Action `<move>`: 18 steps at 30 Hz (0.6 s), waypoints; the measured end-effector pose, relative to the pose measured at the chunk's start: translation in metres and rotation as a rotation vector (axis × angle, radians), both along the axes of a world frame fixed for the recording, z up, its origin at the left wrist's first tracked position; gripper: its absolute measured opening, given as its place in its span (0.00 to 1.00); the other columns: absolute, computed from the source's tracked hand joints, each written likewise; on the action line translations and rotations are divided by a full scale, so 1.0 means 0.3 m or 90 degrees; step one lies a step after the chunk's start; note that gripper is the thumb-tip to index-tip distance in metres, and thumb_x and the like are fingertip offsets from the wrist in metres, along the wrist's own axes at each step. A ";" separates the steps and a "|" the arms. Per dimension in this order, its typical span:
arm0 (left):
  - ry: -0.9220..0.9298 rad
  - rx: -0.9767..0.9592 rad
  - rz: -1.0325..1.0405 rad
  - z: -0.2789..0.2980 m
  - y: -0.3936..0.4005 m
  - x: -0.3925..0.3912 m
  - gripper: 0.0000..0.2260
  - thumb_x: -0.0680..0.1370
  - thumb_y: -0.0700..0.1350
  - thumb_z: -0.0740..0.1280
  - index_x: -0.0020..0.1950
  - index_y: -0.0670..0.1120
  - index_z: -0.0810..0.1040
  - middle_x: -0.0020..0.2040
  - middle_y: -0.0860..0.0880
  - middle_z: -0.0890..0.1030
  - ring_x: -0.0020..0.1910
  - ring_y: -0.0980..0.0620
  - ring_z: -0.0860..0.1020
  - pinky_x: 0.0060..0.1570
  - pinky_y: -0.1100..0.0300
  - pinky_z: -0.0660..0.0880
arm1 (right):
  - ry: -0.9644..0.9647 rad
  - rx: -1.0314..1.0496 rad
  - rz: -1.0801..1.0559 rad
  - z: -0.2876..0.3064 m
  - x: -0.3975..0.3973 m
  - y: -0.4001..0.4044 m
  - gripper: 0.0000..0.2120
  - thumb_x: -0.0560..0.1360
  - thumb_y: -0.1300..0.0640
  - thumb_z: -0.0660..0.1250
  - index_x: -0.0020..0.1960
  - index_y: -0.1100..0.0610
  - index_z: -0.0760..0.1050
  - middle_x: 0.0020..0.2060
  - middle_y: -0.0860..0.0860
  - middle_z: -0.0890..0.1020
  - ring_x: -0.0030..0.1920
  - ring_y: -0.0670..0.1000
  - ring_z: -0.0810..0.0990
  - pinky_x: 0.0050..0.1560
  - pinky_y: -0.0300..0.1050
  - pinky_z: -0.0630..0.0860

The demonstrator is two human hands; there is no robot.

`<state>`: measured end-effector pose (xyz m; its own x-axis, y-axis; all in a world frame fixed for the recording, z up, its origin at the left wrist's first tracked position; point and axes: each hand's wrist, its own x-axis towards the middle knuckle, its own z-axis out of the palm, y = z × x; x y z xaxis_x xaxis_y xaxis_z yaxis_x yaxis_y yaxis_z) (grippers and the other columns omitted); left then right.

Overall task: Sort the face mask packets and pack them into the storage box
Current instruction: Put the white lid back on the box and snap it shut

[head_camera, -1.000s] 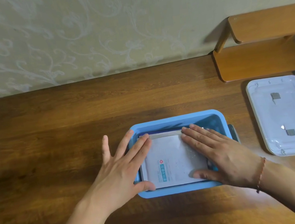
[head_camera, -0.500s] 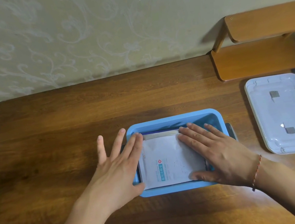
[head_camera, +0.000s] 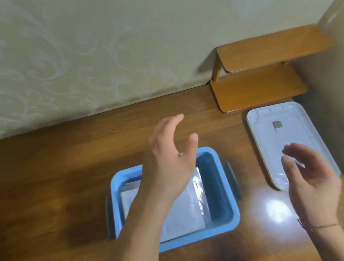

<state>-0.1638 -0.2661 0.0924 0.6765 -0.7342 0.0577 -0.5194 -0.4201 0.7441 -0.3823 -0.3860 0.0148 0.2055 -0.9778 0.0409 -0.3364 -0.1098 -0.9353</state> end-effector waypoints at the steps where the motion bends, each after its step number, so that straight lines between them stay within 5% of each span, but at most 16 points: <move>1: 0.018 0.003 -0.055 -0.007 -0.094 -0.033 0.20 0.80 0.49 0.66 0.71 0.49 0.72 0.68 0.56 0.71 0.67 0.62 0.66 0.64 0.76 0.57 | -0.002 0.041 -0.101 -0.026 -0.037 -0.030 0.07 0.76 0.59 0.69 0.53 0.51 0.79 0.54 0.54 0.83 0.52 0.45 0.81 0.54 0.32 0.77; 6: 0.089 0.224 -0.368 -0.103 -0.565 -0.186 0.22 0.80 0.56 0.64 0.71 0.49 0.69 0.72 0.51 0.69 0.69 0.50 0.68 0.65 0.58 0.66 | -0.157 0.403 -0.353 -0.146 -0.271 -0.180 0.07 0.79 0.62 0.63 0.56 0.60 0.76 0.54 0.58 0.78 0.44 0.51 0.80 0.38 0.41 0.81; 9: 0.059 0.343 -0.448 -0.211 -0.768 -0.204 0.29 0.81 0.57 0.63 0.78 0.46 0.61 0.79 0.49 0.61 0.76 0.48 0.62 0.72 0.55 0.62 | -0.279 0.588 -0.377 -0.168 -0.331 -0.185 0.16 0.82 0.62 0.56 0.67 0.67 0.68 0.61 0.61 0.75 0.50 0.56 0.80 0.49 0.50 0.77; 12: 0.042 0.389 -0.428 -0.324 -0.879 -0.177 0.27 0.83 0.53 0.61 0.79 0.44 0.59 0.79 0.46 0.60 0.77 0.46 0.59 0.73 0.55 0.59 | -0.308 0.626 -0.409 -0.185 -0.340 -0.190 0.17 0.81 0.62 0.59 0.67 0.68 0.68 0.59 0.61 0.76 0.57 0.61 0.79 0.59 0.56 0.75; 18: 0.000 0.414 -0.423 -0.403 -0.935 -0.178 0.25 0.84 0.52 0.57 0.80 0.47 0.58 0.79 0.47 0.59 0.78 0.43 0.54 0.74 0.52 0.55 | -0.228 0.618 -0.346 -0.225 -0.345 -0.186 0.10 0.79 0.63 0.64 0.59 0.64 0.74 0.50 0.60 0.83 0.53 0.59 0.82 0.56 0.55 0.77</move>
<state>-0.2173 -0.5465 -0.0285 0.1058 -0.8591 -0.5008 -0.8025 -0.3712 0.4672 -0.4857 -0.4419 -0.0527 -0.1217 -0.5858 -0.8013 0.1804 0.7808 -0.5982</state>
